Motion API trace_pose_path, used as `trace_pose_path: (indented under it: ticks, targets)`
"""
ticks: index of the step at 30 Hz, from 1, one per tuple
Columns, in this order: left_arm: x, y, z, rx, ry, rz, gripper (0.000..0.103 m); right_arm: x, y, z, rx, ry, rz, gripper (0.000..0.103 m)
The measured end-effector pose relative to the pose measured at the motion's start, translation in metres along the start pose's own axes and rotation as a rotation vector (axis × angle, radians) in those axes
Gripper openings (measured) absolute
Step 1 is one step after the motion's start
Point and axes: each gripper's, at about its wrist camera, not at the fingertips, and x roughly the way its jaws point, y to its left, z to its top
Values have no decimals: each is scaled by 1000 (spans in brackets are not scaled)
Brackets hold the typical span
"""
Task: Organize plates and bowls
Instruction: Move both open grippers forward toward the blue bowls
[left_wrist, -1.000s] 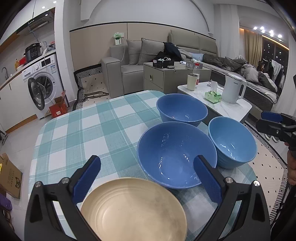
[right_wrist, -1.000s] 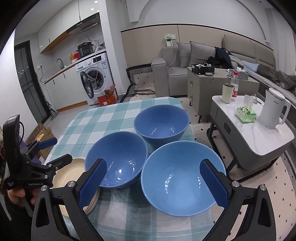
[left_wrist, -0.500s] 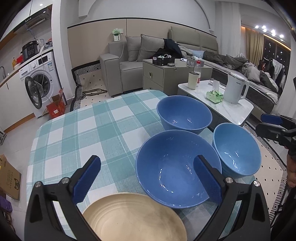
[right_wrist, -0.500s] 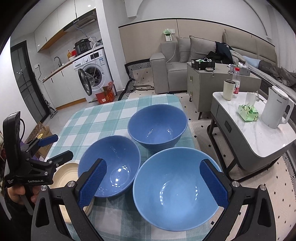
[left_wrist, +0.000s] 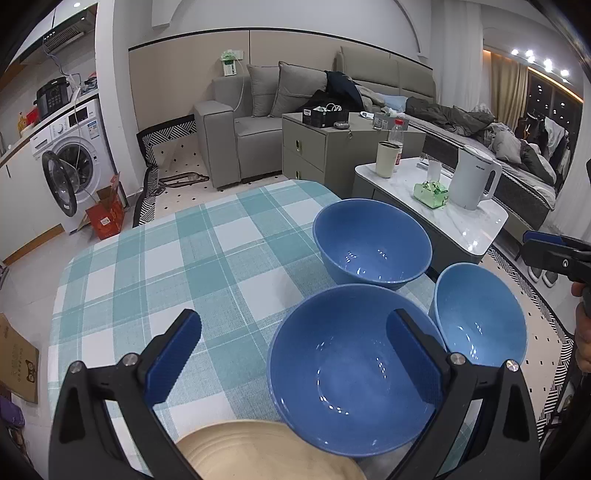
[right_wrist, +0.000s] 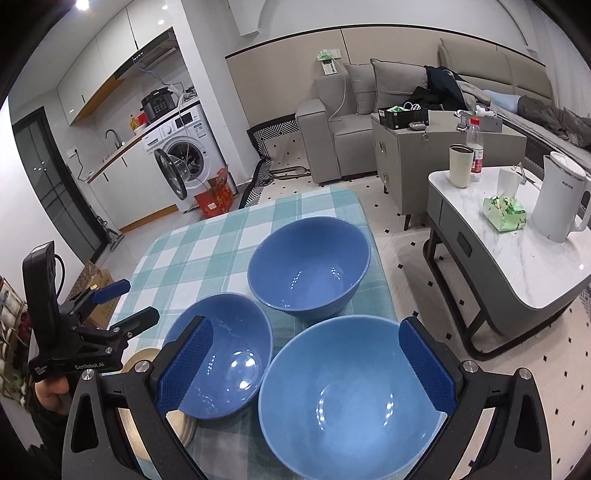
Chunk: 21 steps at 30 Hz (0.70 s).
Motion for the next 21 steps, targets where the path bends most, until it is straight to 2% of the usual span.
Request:
trace_pose_path:
  ticks: [21]
  targets:
    - [59, -1, 36, 3, 73, -26, 101, 57, -26, 31, 41, 63, 13, 101]
